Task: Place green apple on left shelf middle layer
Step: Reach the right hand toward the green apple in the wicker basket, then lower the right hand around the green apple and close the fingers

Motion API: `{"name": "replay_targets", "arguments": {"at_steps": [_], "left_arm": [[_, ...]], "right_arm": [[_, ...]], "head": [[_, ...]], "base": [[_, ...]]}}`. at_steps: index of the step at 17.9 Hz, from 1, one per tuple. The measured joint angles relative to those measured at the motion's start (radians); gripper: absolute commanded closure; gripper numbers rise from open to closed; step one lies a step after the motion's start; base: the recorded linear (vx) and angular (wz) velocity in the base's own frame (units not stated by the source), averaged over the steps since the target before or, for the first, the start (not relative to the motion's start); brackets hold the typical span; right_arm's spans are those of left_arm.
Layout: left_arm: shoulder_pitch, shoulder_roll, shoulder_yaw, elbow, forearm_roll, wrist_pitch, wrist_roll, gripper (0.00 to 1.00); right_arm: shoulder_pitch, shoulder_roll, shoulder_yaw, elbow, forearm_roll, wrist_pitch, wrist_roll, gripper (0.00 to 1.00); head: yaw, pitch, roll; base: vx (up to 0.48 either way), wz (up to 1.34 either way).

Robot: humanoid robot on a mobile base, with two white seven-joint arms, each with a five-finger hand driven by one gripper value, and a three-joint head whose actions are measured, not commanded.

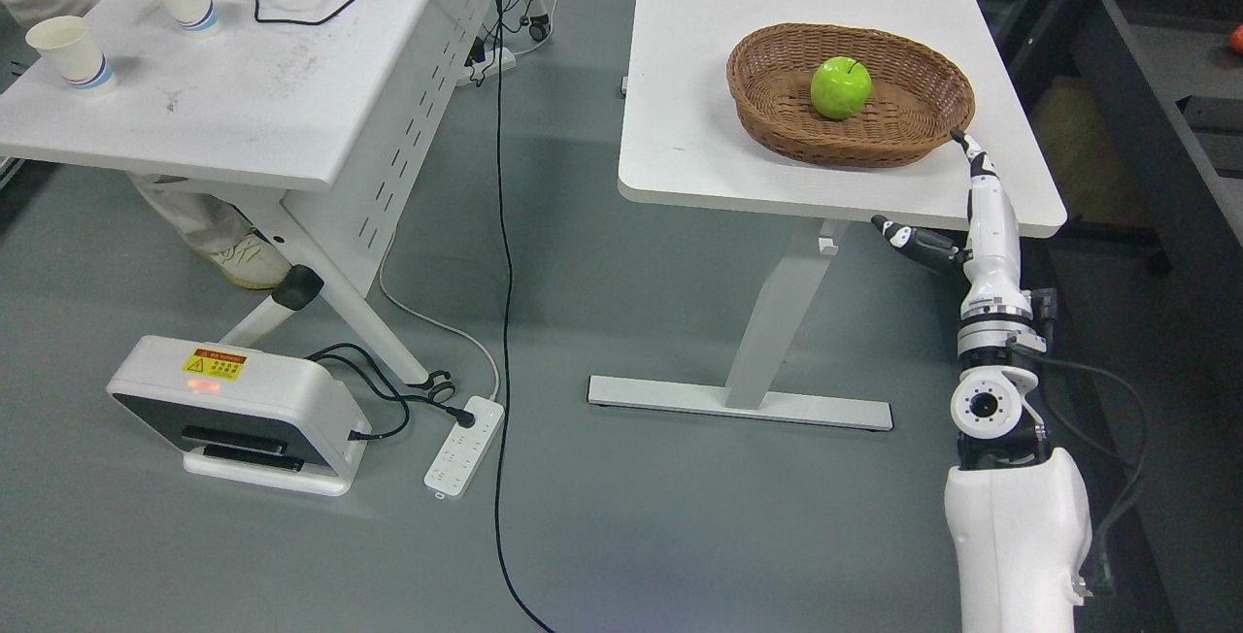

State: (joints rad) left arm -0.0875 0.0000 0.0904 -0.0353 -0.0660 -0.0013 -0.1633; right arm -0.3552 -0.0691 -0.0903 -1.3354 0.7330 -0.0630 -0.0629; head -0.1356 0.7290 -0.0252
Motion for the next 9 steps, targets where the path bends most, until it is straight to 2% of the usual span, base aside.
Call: {"name": "replay_targets", "arguments": {"at_steps": [3,9], "left_arm": [[0.000,0.000,0.000,0.000,0.000,0.000,0.000,0.00],[0.000,0.000,0.000,0.000,0.000,0.000,0.000,0.00]], "right_arm": [[-0.010,-0.022,0.004,-0.010,0.059,-0.039,0.025,0.01],[-0.068,-0.036,0.041,-0.018,0.076,-0.046,0.113,0.00]], "head": [[0.0000,0.000,0.000],[0.0000,0.000,0.000]], "base": [[0.052,0.21],[0.074,0.18]]}}
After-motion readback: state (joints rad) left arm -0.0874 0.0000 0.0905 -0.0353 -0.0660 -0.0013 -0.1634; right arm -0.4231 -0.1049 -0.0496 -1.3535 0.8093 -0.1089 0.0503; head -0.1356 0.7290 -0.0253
